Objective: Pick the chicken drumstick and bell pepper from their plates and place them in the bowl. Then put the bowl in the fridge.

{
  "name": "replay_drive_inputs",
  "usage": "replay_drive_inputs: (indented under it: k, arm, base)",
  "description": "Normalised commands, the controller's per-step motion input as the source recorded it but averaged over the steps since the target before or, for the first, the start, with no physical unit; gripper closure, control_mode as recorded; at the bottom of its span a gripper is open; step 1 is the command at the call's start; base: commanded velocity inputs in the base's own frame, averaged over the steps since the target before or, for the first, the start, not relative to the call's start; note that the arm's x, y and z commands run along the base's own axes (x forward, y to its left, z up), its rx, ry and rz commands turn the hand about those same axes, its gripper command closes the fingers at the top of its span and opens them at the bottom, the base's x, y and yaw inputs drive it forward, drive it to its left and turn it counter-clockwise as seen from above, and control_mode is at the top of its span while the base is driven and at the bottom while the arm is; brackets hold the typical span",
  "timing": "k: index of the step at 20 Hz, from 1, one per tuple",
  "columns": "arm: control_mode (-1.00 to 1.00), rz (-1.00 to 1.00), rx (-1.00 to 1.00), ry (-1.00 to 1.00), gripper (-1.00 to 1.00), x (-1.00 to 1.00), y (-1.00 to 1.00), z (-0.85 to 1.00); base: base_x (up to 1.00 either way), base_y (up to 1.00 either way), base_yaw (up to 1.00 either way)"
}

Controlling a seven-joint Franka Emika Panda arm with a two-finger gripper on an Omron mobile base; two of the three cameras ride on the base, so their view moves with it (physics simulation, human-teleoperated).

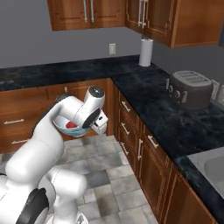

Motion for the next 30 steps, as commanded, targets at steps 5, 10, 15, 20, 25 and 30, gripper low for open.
replay_drive_inputs:
  k: [5, 10, 15, 20, 25, 30]
  arm:
    - [1.00, 0.00, 0.00, 0.00, 1.00, 0.00, 0.00, 0.00]
    - [1.00, 0.00, 0.00, 0.00, 1.00, 0.00, 0.00, 0.00]
    - [1.00, 0.00, 0.00, 0.00, 1.00, 0.00, 0.00, 0.00]
    - [1.00, 0.00, 0.00, 0.00, 1.00, 0.00, 0.00, 0.00]
    - [1.00, 0.00, 0.00, 0.00, 1.00, 0.00, 0.00, 0.00]
    - [1.00, 0.00, 0.00, 0.00, 1.00, 0.00, 0.00, 0.00]
  base:
    - [0.93, 0.15, 0.14]
    - [0.93, 0.16, 0.18]
    - [0.82, 0.14, 0.31]
    - [0.72, 0.10, 0.43]
    - [0.52, 0.07, 0.61]
    - [0.49, 0.07, 0.64]
